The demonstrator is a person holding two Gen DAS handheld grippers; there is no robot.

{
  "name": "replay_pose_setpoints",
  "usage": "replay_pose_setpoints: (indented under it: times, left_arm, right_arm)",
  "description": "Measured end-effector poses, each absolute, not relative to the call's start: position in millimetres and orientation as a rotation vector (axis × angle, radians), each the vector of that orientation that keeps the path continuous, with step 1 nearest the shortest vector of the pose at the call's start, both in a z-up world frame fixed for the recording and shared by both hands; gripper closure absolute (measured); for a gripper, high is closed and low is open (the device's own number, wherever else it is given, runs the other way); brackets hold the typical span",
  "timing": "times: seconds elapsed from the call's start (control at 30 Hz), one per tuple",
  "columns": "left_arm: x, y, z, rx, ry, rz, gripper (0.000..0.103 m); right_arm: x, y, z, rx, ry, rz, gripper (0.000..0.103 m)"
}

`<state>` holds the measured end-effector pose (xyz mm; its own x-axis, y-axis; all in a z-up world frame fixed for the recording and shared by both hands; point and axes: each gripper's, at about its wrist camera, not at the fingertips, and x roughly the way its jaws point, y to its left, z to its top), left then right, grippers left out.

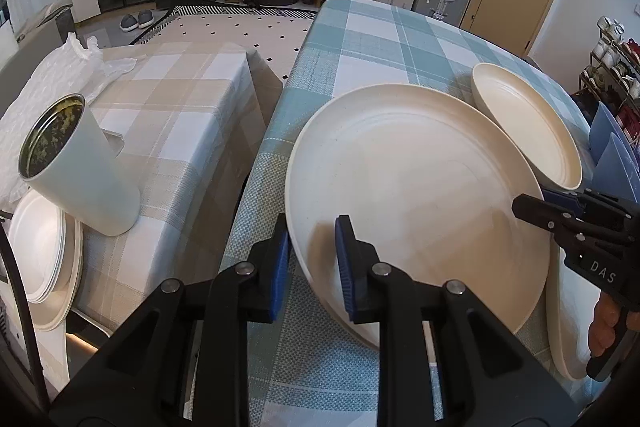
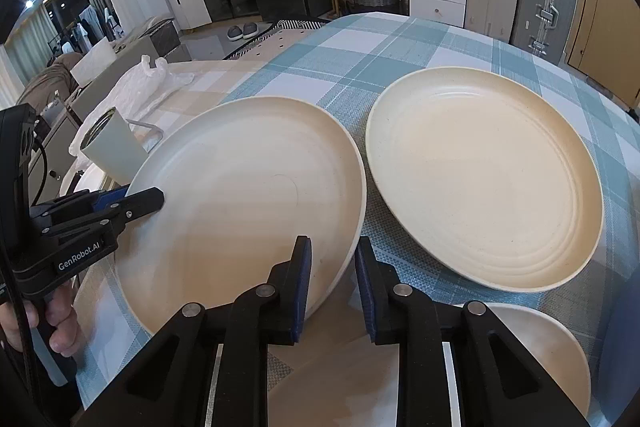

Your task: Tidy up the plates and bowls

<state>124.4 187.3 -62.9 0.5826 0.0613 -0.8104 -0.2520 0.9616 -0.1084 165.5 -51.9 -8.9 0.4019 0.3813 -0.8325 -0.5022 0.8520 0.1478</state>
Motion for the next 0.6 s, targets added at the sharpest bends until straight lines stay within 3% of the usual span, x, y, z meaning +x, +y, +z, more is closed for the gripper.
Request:
replay_pose_setpoints:
  times: [0.6]
  left_arm:
    - [101,175,-30,-0.176,0.853,0.196,0.084]
  right_arm:
    - [145,-55,11,-0.164,0.940,0.555,0.080]
